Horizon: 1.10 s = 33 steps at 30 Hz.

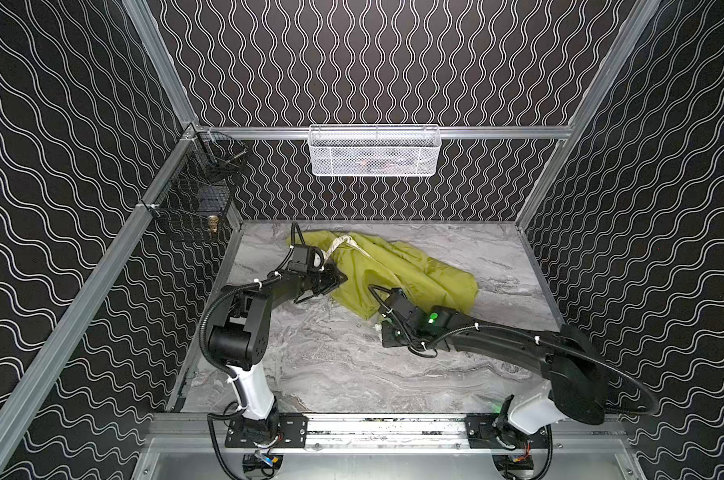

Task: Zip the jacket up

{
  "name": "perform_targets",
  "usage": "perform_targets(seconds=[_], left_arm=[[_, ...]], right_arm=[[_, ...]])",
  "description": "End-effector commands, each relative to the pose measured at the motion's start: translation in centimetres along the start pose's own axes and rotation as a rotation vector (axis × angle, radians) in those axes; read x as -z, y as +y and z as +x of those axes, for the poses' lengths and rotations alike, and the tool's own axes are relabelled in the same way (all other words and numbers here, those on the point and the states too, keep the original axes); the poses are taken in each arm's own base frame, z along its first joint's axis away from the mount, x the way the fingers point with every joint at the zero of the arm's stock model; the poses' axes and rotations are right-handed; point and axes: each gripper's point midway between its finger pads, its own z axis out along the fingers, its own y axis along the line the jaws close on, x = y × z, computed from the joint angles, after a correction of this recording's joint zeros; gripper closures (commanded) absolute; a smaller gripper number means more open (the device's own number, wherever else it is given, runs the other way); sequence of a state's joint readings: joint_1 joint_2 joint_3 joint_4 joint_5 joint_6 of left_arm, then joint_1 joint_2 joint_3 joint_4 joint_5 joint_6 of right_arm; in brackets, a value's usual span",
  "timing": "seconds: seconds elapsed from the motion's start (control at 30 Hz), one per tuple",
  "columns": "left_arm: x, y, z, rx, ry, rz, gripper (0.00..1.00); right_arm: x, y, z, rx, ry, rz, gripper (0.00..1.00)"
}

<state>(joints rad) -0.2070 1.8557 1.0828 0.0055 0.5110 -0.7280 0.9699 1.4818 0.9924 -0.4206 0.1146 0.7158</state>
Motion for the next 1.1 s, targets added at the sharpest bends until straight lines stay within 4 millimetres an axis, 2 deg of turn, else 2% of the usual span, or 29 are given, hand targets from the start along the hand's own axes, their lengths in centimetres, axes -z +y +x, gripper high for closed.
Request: perform_targets(seconds=[0.0, 0.13, 0.2, 0.4, 0.5, 0.57, 0.73, 0.93, 1.07], left_arm=[[-1.1, -0.1, -1.0, -0.005, -0.013, 0.015, 0.68], [-2.1, 1.0, -1.5, -0.002, -0.002, -0.027, 0.74], [-2.4, 1.4, -1.9, -0.002, -0.003, -0.045, 0.75], [-2.8, 2.0, -2.7, -0.008, 0.01, -0.072, 0.78], [-3.1, 2.2, -3.0, -0.014, 0.021, -0.082, 0.79], [-3.1, 2.2, -3.3, -0.017, 0.02, -0.087, 0.79], [-2.6, 2.3, -4.2, -0.018, 0.007, -0.095, 0.79], [-2.5, 2.7, -5.6, -0.021, 0.008, -0.105, 0.8], [-2.8, 2.8, -6.5, -0.026, 0.009, -0.109, 0.81]], right_arm=[[1.8, 2.6, -0.7, -0.006, -0.024, -0.23, 1.0], [4.2, 1.4, -1.1, -0.057, -0.054, -0.368, 1.0], [4.8, -0.3, -1.0, -0.099, -0.083, -0.397, 1.0], [3.7, -8.1, -0.3, -0.28, -0.102, -0.266, 1.0], [2.8, -11.5, -0.3, -0.351, -0.083, -0.129, 1.0], [2.3, -13.1, -0.3, -0.382, -0.054, -0.049, 1.0], [1.4, -15.0, -1.1, -0.418, -0.029, 0.048, 1.0], [2.4, -16.9, -3.2, -0.448, -0.078, 0.1, 1.0], [3.0, -16.9, -3.5, -0.452, -0.079, 0.069, 1.0]])
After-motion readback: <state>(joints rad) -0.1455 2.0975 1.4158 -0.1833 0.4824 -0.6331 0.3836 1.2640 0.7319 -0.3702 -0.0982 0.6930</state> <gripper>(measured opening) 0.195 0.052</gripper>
